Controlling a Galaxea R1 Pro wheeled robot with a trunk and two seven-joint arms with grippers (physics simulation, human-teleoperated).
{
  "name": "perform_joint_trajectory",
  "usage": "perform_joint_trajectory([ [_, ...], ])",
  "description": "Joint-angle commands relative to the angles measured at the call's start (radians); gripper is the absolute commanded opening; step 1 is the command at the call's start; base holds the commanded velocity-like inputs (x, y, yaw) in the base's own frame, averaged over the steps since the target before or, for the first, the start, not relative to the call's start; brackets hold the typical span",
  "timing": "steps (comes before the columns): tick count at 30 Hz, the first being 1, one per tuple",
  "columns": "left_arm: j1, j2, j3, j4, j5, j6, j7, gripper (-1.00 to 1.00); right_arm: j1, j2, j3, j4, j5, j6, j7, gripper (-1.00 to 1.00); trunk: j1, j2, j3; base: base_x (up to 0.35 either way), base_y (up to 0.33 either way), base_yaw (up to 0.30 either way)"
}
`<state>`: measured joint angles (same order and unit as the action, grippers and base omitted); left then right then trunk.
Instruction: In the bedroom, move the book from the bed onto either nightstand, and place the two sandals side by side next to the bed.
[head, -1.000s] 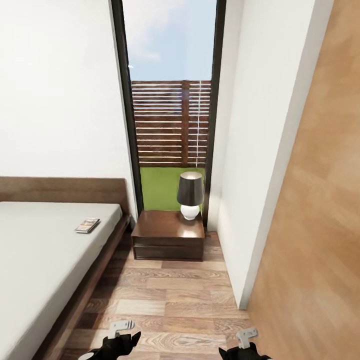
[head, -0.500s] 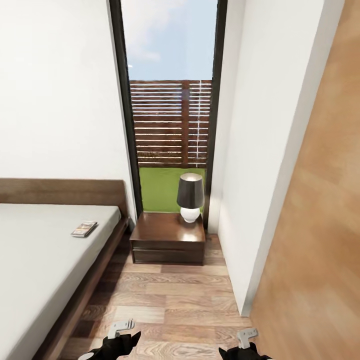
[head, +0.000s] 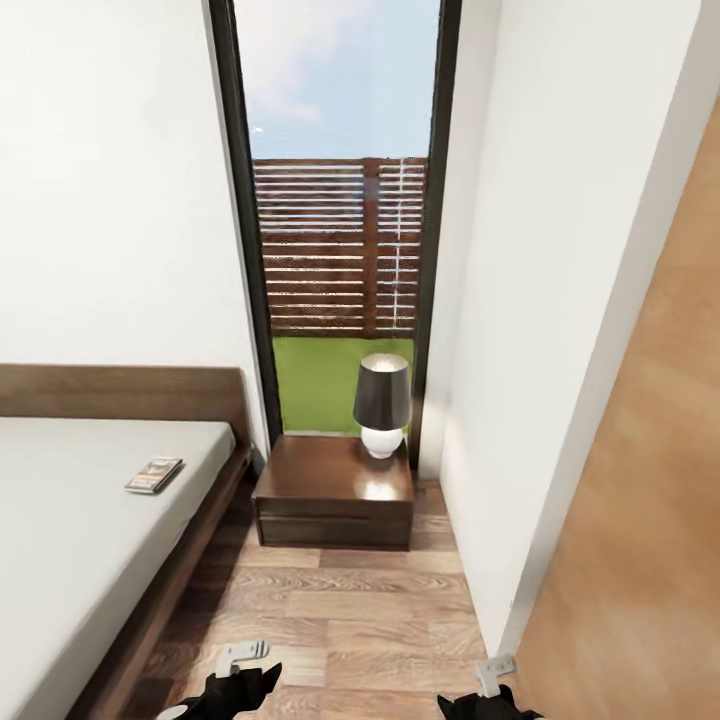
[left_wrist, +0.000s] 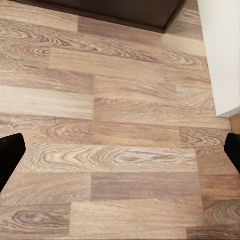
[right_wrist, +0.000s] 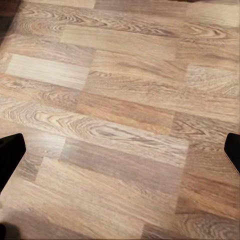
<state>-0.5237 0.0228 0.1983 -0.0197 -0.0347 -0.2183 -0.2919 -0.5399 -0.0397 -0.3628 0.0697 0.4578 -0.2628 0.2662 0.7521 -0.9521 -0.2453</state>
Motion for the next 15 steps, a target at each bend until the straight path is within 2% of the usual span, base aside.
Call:
perform_joint_trajectory([
  [1, -0.001, 0.000, 0.007, 0.001, -0.004, -0.003, -0.004, 1.00, -0.002, -0.001, -0.008, 0.004, 0.007, -0.006, 0.001, 1.00, 0.001, -0.001, -0.001, 0.318, 0.000, 0.000],
  [15, -0.001, 0.000, 0.007, 0.001, -0.004, -0.003, -0.004, 1.00, -0.002, -0.001, -0.008, 0.004, 0.007, -0.006, 0.001, 1.00, 0.001, -0.001, -0.001, 0.318, 0.000, 0.000],
])
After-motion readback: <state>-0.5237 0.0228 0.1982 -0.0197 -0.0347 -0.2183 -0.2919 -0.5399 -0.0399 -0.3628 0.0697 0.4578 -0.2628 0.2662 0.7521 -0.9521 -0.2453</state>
